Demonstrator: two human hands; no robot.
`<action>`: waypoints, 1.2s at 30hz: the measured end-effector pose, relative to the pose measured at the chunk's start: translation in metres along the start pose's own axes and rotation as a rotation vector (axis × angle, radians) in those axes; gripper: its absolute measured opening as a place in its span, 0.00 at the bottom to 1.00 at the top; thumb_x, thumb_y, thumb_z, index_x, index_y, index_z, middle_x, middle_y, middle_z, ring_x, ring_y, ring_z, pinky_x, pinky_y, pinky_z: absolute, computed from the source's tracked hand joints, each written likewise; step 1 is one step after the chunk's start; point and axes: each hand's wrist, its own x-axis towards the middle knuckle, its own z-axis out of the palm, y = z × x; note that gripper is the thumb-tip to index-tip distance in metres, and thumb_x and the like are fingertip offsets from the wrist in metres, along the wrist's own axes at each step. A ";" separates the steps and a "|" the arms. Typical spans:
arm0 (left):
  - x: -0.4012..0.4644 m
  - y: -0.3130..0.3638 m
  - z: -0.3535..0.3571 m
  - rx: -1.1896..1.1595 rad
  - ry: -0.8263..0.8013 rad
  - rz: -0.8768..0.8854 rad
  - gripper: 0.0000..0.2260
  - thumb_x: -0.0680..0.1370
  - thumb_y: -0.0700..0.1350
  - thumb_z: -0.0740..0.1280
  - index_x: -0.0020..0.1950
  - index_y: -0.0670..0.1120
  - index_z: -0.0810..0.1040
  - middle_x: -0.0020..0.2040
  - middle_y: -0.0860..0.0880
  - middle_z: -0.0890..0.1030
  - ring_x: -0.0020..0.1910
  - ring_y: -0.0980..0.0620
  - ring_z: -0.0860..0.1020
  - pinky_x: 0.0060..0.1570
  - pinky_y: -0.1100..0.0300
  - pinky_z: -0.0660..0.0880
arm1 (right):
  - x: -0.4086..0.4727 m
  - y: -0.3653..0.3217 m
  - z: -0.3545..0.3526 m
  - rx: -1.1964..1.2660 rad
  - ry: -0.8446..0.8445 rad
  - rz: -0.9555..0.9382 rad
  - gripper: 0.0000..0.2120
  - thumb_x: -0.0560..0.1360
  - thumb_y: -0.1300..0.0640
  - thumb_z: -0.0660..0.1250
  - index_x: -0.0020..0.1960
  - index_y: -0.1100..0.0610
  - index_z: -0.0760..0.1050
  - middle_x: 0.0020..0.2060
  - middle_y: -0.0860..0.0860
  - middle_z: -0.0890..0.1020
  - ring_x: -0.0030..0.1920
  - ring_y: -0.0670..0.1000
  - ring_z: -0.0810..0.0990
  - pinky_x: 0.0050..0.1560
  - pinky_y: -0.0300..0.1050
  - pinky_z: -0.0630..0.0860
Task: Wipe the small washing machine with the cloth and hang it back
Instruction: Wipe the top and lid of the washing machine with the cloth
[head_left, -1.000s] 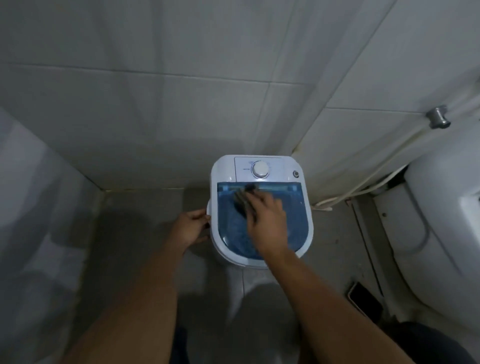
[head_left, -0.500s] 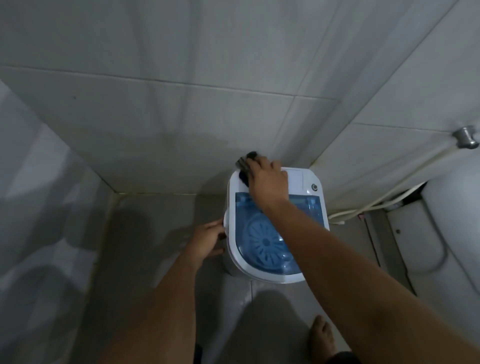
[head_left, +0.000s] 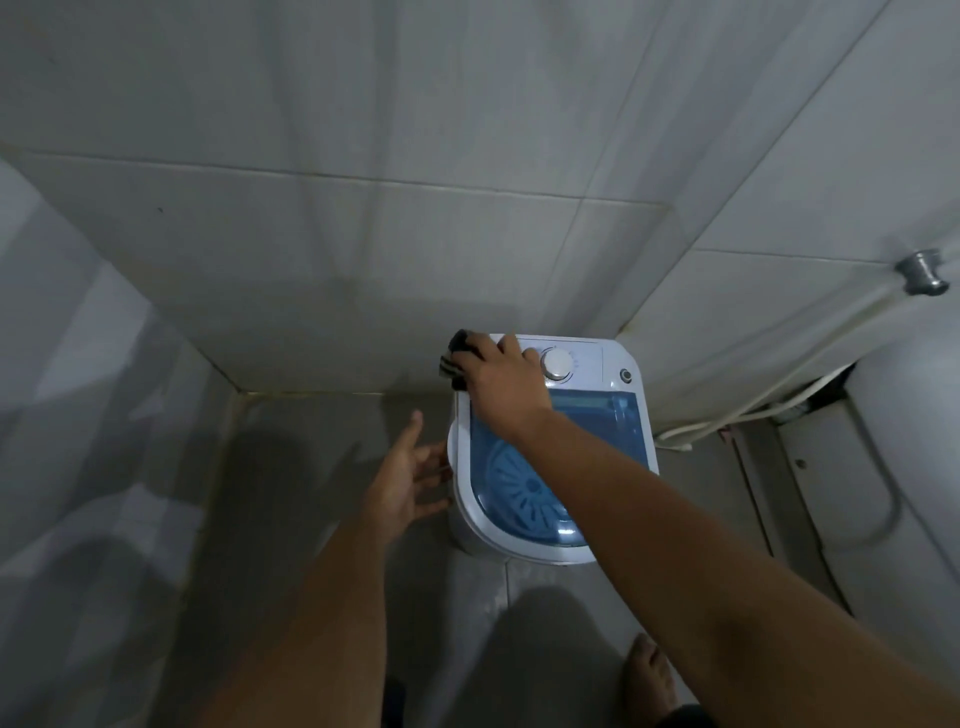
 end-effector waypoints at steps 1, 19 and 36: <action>-0.001 0.002 -0.001 -0.013 -0.012 -0.003 0.39 0.73 0.76 0.52 0.59 0.47 0.84 0.56 0.46 0.86 0.58 0.47 0.81 0.64 0.45 0.74 | -0.013 -0.003 0.002 0.014 0.015 -0.023 0.21 0.74 0.57 0.71 0.66 0.49 0.78 0.68 0.52 0.77 0.57 0.63 0.77 0.50 0.57 0.73; -0.002 0.004 0.002 0.052 0.070 -0.001 0.46 0.68 0.80 0.52 0.61 0.43 0.81 0.57 0.44 0.85 0.58 0.44 0.82 0.58 0.47 0.77 | -0.069 0.065 -0.003 0.044 0.020 0.063 0.22 0.78 0.54 0.67 0.71 0.48 0.73 0.70 0.52 0.75 0.59 0.62 0.75 0.55 0.59 0.73; 0.005 -0.009 0.016 0.277 0.197 0.177 0.01 0.80 0.42 0.68 0.49 0.47 0.79 0.49 0.42 0.83 0.41 0.51 0.82 0.48 0.54 0.80 | -0.184 0.129 0.039 0.324 0.265 0.256 0.22 0.78 0.56 0.67 0.72 0.49 0.75 0.65 0.56 0.78 0.56 0.62 0.77 0.56 0.59 0.77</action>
